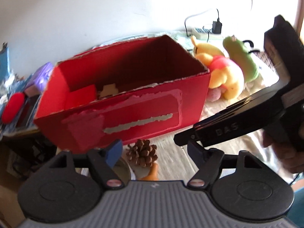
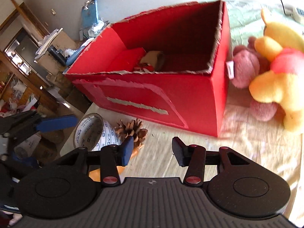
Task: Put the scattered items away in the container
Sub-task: 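Move the open right tool down to the pine cone beside the box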
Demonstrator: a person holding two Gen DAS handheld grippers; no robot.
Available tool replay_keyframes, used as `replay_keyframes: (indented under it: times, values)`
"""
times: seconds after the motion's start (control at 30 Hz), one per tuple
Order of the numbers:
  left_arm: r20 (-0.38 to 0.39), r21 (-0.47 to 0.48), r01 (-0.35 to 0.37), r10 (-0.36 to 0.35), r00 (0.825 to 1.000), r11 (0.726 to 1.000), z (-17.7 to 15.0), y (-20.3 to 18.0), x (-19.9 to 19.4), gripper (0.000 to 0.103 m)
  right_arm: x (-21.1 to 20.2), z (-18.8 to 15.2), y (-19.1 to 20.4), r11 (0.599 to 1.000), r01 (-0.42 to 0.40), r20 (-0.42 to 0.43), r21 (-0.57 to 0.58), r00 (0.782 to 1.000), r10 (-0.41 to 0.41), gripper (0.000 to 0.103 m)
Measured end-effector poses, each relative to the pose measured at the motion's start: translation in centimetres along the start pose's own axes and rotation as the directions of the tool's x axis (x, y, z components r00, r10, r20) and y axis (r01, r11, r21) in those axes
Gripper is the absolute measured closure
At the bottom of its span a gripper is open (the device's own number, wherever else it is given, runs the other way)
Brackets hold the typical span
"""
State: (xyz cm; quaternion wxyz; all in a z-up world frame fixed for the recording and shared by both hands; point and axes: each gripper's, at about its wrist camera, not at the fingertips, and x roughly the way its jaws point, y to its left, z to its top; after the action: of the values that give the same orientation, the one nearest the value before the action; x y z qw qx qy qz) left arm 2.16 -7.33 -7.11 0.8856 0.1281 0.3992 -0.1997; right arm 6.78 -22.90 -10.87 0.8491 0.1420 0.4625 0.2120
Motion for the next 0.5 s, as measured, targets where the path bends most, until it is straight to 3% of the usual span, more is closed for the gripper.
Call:
replay_keyframes:
  times: [0.17,0.3,0.5]
  values:
    - [-0.054,0.03,0.037,-0.035,0.998,0.999,0.1,0.0,2.9,0.026,-0.2,0.1,-1.4,0.993,-0.052,-0.01,0.107,0.999,0.054,0.054]
    - [-0.073,0.009,0.075,-0.074,0.995,0.997,-0.2,0.5,4.1,0.019,-0.3,0.1,-2.0,0.985,-0.072,-0.01,0.156,0.997,0.074,0.054]
    - [-0.102,-0.036,0.088,-0.091,0.991,0.996,-0.5,1.6,5.5,0.019,0.6,0.8,-2.8,0.962,-0.129,-0.04,0.24,0.989,0.143,0.056]
